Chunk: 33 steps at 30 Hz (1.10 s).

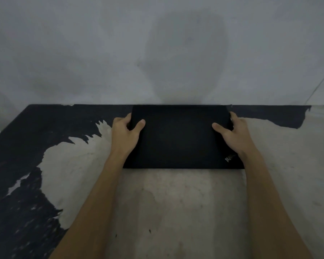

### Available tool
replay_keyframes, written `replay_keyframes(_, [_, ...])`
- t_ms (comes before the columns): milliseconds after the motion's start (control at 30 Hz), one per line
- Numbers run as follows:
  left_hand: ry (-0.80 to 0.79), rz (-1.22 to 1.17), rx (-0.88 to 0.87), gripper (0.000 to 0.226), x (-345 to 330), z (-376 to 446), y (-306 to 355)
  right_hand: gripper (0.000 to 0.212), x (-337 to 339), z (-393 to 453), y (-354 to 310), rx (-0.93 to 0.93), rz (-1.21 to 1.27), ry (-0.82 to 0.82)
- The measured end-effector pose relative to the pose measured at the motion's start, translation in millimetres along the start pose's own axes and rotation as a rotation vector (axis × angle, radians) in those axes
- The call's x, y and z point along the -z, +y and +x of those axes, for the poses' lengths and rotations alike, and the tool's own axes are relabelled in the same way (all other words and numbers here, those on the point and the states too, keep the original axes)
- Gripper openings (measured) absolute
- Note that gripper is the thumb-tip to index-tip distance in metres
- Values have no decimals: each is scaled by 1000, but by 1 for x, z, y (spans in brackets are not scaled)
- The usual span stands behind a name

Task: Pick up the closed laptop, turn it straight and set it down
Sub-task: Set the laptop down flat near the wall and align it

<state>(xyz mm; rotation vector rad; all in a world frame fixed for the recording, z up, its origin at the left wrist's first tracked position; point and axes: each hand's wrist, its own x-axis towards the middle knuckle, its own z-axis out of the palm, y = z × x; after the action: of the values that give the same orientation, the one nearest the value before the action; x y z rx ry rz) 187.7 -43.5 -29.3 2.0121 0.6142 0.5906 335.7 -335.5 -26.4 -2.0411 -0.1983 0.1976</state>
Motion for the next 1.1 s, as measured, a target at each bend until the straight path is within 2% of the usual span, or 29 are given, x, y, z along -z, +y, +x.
replay_keyframes(133, [-25, 119, 15, 62, -2, 10, -8, 70, 0, 4, 4, -25, -153, 24])
replay_keyframes(233, [-54, 134, 6, 68, -3, 13, -11, 86, -2, 5, 4, -42, -266, 23])
replay_keyframes(300, [-71, 166, 20, 62, -4, 13, -12, 94, -3, 5, 4, -54, -280, 24])
replay_keyframes(467, [-97, 166, 26, 45, -2, 8, -6, 84, -2, -5, -2, -10, -279, 59])
replay_keyframes(700, [-79, 113, 4, 67, 8, -13, 1, 62, 1, -35, -5, 129, -347, 85])
replay_keyframes(800, [-126, 125, -76, 62, 15, -34, 1, 54, 0, -51, -2, 179, -396, 108])
replay_keyframes(933, [-182, 321, -230, 51, 19, -70, -4, 46, -6, -75, -2, 211, -413, 188])
replay_keyframes(1100, [-76, 335, -302, 32, 23, -97, -2, 29, -14, -102, -3, 289, -434, 309])
